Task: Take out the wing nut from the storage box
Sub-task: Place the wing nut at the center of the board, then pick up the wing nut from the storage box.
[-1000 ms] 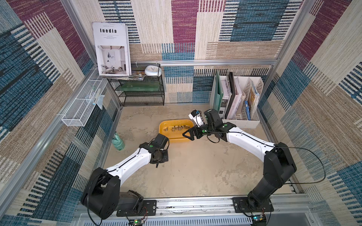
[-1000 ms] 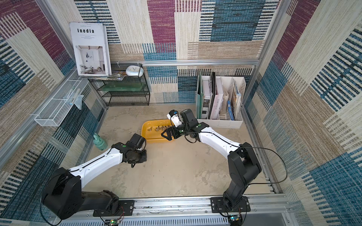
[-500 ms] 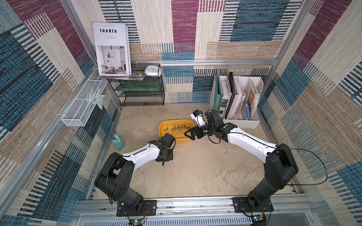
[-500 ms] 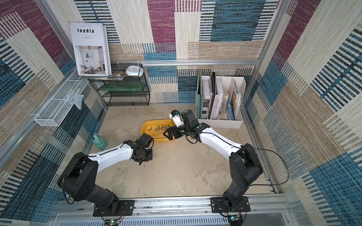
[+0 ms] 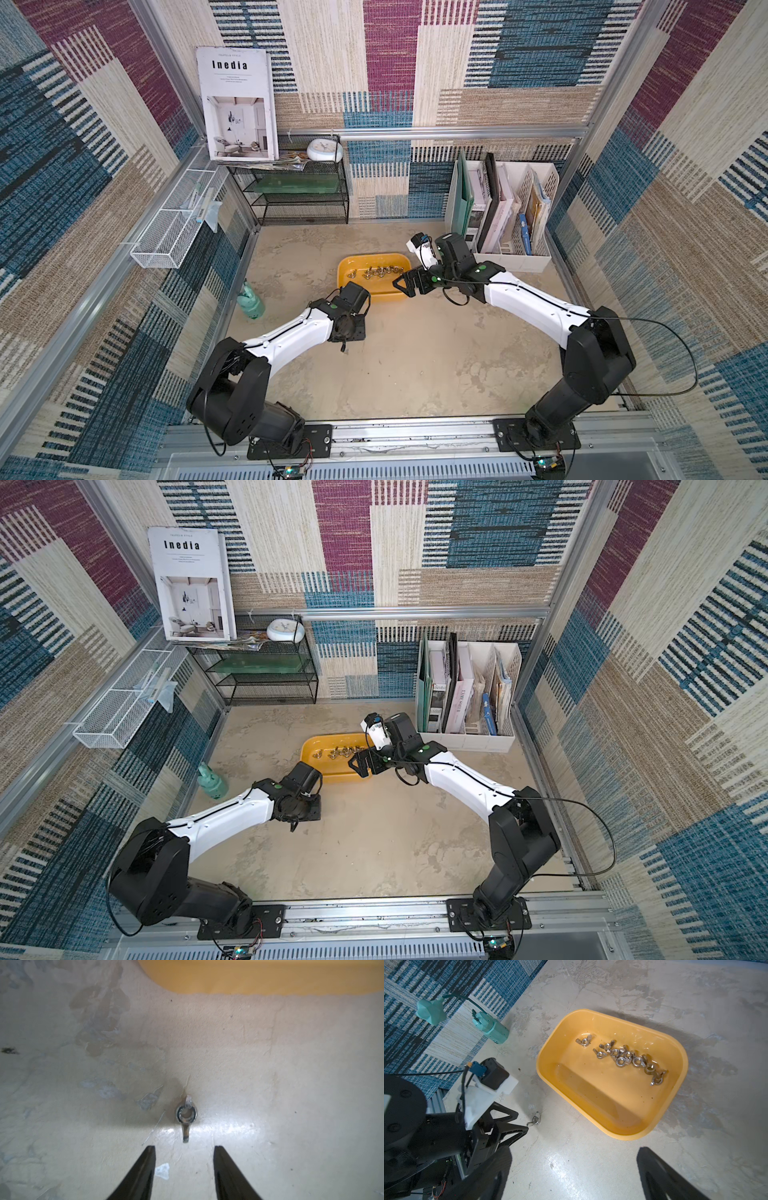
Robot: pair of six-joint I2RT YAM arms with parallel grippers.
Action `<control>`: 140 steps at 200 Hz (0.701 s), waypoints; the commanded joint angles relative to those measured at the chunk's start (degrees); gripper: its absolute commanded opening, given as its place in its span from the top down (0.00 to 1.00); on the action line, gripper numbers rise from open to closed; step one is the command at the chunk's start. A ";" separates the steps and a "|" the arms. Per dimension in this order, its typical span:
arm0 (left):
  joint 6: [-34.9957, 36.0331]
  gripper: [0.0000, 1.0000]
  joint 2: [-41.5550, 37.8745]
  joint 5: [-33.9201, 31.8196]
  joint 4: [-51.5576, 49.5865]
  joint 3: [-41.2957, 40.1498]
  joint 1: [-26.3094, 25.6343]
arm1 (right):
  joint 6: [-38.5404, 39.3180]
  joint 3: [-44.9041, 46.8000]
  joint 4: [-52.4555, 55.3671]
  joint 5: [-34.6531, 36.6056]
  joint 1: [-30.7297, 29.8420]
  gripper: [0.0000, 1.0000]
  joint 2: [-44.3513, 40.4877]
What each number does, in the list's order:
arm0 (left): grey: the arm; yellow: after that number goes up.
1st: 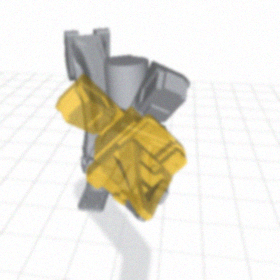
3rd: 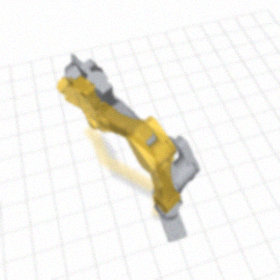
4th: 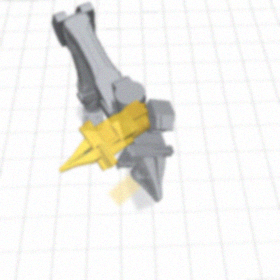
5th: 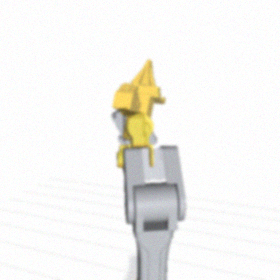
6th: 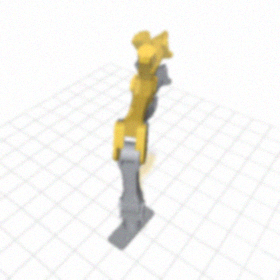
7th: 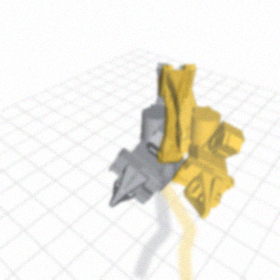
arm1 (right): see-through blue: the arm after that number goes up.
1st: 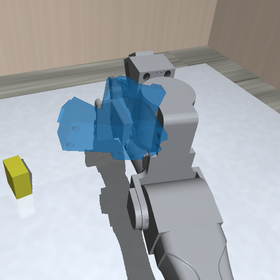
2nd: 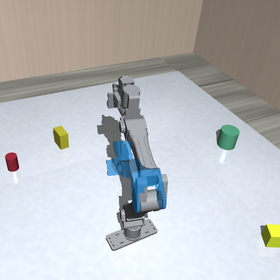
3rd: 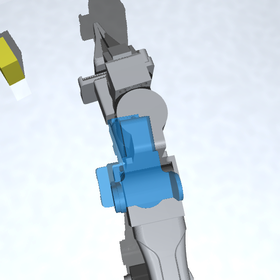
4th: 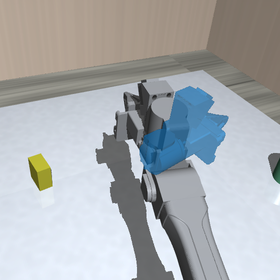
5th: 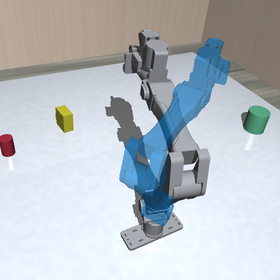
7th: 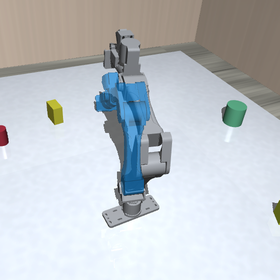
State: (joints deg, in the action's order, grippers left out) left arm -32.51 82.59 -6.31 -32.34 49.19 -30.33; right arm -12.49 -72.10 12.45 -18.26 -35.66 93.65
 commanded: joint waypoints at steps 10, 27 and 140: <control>0.45 0.30 -3.20 -1.97 -3.78 1.50 0.02 | -0.47 0.46 -1.63 2.51 -0.02 0.01 -1.01; 0.61 0.18 -4.89 -2.61 -4.97 2.52 0.00 | -1.38 0.40 -1.44 3.39 -0.04 0.01 -1.02; 7.17 0.01 -0.79 -10.89 -12.17 18.90 1.17 | -2.24 2.37 -1.77 7.55 -0.06 0.01 -5.32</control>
State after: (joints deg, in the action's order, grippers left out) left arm -27.92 79.64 -15.07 -43.24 64.71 -29.85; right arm -14.17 -70.26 11.86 -12.43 -35.66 89.60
